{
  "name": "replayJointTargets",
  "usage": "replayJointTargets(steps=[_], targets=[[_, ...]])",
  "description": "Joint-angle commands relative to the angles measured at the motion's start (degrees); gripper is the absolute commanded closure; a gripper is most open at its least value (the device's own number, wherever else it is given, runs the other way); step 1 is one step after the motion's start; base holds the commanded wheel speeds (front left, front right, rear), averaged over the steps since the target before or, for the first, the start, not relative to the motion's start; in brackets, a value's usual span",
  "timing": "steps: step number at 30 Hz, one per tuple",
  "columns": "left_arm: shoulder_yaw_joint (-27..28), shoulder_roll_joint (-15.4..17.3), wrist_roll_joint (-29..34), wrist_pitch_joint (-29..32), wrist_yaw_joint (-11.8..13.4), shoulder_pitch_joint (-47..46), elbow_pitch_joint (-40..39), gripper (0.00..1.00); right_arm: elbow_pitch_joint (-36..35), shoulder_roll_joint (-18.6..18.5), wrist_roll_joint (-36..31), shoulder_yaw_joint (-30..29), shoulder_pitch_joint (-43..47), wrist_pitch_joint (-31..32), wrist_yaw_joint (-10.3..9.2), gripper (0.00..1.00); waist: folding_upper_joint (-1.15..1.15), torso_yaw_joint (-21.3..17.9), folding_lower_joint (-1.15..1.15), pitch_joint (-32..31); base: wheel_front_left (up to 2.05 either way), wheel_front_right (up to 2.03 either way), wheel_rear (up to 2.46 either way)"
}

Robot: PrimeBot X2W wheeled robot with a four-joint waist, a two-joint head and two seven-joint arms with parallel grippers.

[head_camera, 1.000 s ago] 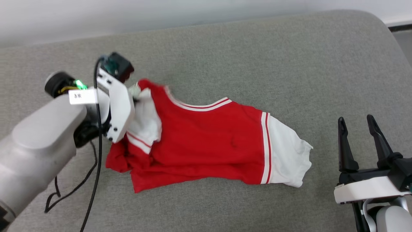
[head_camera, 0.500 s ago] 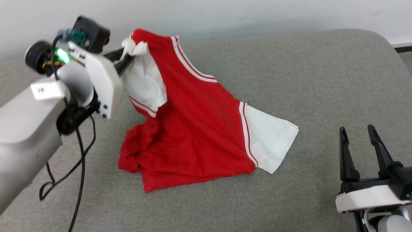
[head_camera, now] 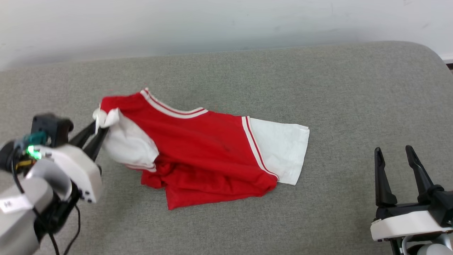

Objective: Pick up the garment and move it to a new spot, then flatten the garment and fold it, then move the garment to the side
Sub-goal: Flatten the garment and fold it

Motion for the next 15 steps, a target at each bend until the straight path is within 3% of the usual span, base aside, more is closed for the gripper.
replayJointTargets(steps=[1, 6, 15], targets=[[0.4, 0.5, -0.6, -1.3, 1.1, 2.2, -0.6, 1.00, -0.2, 0.1, -0.2, -0.1, 0.7, -0.1, -0.06, 0.00, 0.00, 0.2, 0.00, 0.0, 0.00, 0.00, 0.00], [1.0, 1.3, -3.0, -4.5, 4.8, 11.3, -0.9, 1.00, -0.4, 0.1, -0.3, 0.0, 0.8, -0.1, -0.06, 0.00, 0.00, 0.6, 0.00, 0.3, 0.00, 0.00, 0.00], [6.7, -2.3, -7.1, -5.6, 3.9, 23.8, 5.4, 1.00, -0.3, 0.1, -0.8, -0.3, 1.0, -0.1, -0.06, 0.00, 0.00, 1.1, 0.00, 0.4, 0.00, 0.00, 0.00]])
